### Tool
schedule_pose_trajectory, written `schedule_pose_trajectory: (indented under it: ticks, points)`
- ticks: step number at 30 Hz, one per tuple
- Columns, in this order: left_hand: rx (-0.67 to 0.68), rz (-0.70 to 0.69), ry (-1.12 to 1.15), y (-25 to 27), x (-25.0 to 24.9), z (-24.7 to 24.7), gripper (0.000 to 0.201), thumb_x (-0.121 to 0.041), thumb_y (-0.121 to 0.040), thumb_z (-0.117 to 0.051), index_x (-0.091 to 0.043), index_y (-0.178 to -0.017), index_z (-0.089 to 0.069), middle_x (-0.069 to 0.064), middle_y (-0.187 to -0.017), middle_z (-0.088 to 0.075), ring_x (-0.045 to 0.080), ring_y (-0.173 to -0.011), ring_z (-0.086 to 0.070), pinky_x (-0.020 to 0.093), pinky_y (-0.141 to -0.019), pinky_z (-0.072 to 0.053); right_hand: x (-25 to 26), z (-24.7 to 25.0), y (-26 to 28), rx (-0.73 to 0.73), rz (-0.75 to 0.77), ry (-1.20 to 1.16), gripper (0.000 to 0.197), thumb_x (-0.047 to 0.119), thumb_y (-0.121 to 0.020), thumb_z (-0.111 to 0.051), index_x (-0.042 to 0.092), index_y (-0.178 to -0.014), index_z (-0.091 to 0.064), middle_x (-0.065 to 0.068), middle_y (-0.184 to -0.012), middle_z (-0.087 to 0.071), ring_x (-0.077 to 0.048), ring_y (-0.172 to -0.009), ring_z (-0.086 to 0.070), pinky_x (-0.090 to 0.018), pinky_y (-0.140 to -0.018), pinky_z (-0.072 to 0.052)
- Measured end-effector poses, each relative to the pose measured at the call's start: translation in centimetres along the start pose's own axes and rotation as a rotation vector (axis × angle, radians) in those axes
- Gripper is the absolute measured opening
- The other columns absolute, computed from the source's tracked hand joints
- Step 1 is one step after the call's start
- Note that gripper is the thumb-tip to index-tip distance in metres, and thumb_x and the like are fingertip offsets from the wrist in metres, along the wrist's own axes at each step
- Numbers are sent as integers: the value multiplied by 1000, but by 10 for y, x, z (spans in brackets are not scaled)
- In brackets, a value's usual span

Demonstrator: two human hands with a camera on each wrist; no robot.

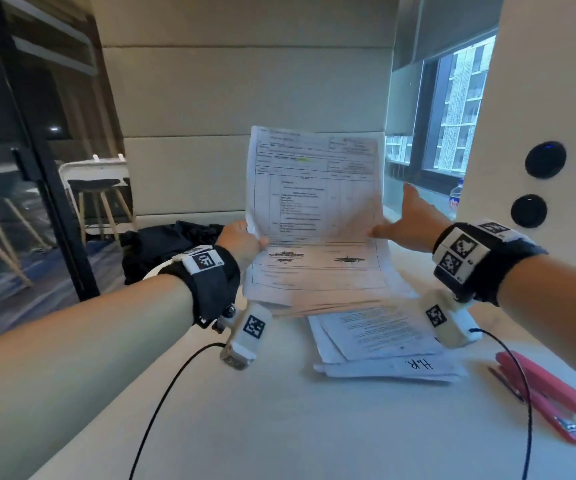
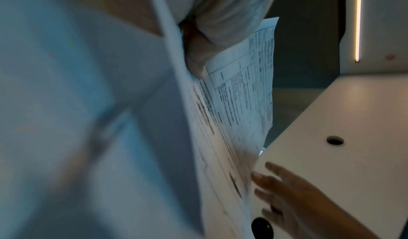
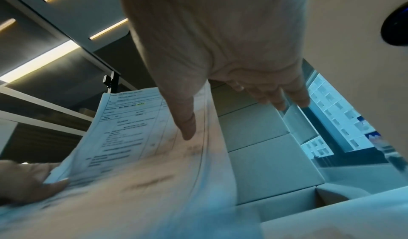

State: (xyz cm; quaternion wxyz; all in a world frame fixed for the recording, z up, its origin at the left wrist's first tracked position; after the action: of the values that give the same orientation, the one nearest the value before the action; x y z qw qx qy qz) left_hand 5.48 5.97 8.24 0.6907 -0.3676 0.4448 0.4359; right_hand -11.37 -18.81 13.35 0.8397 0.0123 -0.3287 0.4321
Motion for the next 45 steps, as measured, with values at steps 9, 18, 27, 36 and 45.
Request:
schedule_pose_trajectory:
  ticks: [9, 18, 27, 36, 45]
  points:
    - [-273, 177, 317, 28, 26, 52, 33, -1, -92, -49, 6, -124, -53, 18, -117, -62, 28, -99, -57, 39, -83, -47, 15, -66, 47, 54, -366, -773, 76, 48, -72, -76, 3, -125, -46, -4, -112, -56, -27, -86, -56, -43, -77, -48]
    - [-226, 157, -19, 61, 30, 45, 114, -8, -72, -79, -11, -149, 5, 17, -151, -20, 39, -136, -28, 46, -109, -32, 111, -59, 69, 189, 121, -412, 19, 1, -91, -49, 4, -102, -65, -15, -94, -67, -31, -88, -66, -44, -83, -56]
    - [145, -309, -537, 76, -60, 85, 66, -40, -64, -84, -23, -123, -59, 0, -121, -61, 26, -120, -51, 41, -103, -35, 168, -33, 101, 279, 505, -129, 11, 6, -88, -65, -2, -82, -66, -11, -67, -60, -10, -61, -53, -29, -65, -47]
    - [185, -313, -864, 59, -72, 109, 13, -27, -83, -72, -15, -81, -69, -3, -66, -63, 5, -55, -55, 16, -53, -39, 120, -44, 90, 355, 226, -563, 26, 3, -88, -64, 0, -113, -66, -25, -111, -67, -38, -103, -65, -53, -88, -54]
    - [467, -120, -1058, 32, 62, 26, 10, -22, -90, -64, -13, -88, -68, 5, -92, -68, 24, -90, -62, 34, -80, -47, 23, -148, 113, 717, -147, -344, 21, -4, -86, -64, -5, -107, -63, -20, -99, -72, -30, -87, -72, -42, -80, -59]
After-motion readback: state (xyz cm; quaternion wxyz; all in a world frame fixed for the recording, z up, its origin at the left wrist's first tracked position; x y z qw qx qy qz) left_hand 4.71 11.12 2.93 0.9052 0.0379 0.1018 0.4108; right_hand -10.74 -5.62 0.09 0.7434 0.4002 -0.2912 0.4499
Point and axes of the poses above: each hand's wrist, its own y-axis away from the middle knuckle, its own z-axis out of the back of the hand, x = y × z, the point moved 10 cm from there along -y, towards the middle knuckle
